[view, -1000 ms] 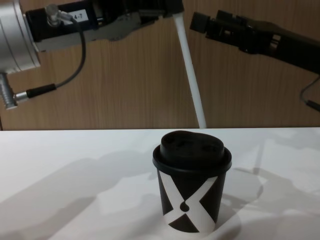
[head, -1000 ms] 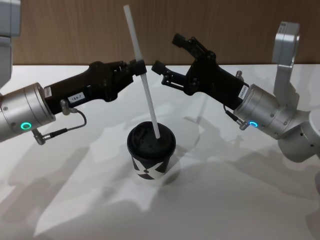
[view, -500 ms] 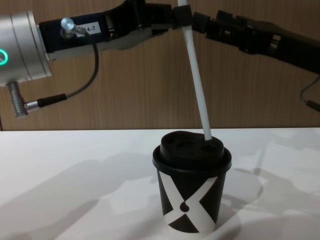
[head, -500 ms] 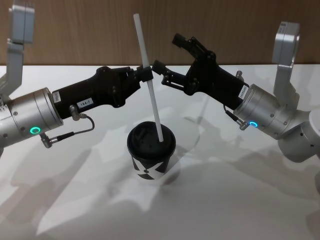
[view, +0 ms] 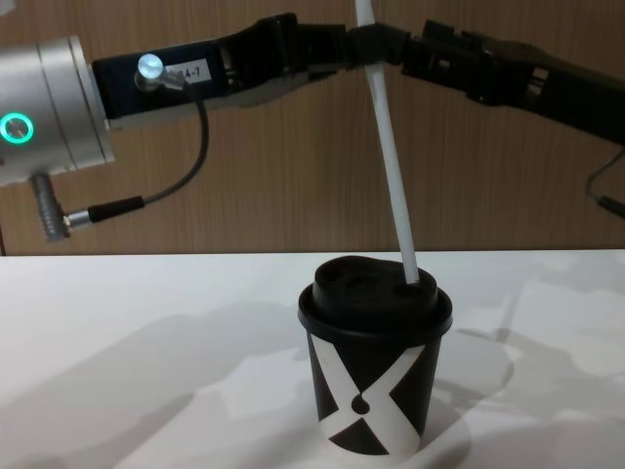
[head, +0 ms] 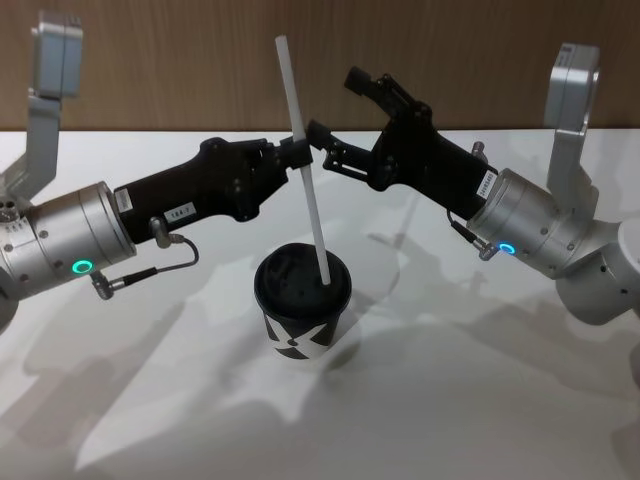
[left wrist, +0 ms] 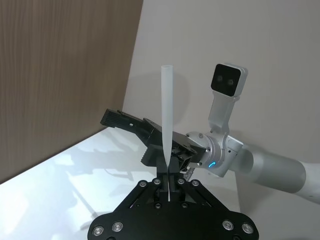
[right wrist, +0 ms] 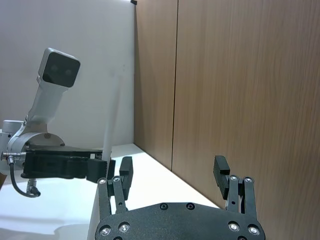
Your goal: Pick up the straw with one hand, pass it to the other hand, and insert it into the cup.
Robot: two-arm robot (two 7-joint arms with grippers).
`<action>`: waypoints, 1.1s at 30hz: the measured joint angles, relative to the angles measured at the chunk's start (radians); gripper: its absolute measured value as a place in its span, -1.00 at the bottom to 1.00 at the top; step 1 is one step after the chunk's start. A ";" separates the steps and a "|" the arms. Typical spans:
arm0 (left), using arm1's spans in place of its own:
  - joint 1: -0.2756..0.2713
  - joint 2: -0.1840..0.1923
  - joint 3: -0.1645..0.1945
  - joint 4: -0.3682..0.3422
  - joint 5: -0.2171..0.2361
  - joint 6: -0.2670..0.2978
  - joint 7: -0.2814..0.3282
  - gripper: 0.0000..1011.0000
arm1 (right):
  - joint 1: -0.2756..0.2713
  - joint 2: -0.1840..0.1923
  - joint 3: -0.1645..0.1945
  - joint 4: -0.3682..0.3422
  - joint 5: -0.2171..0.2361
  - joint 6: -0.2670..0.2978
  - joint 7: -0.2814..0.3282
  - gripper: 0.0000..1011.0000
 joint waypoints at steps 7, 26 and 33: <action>-0.001 -0.002 0.009 0.005 0.016 -0.008 -0.007 -0.96 | 0.000 0.000 0.000 0.000 0.000 0.000 0.000 0.98; 0.014 -0.011 0.005 0.009 0.057 -0.063 -0.021 -0.96 | 0.000 0.000 0.000 0.000 0.000 0.000 0.000 0.98; 0.023 -0.014 -0.003 0.010 0.069 -0.082 -0.021 -0.96 | 0.000 0.000 0.000 0.000 0.000 0.000 0.000 0.98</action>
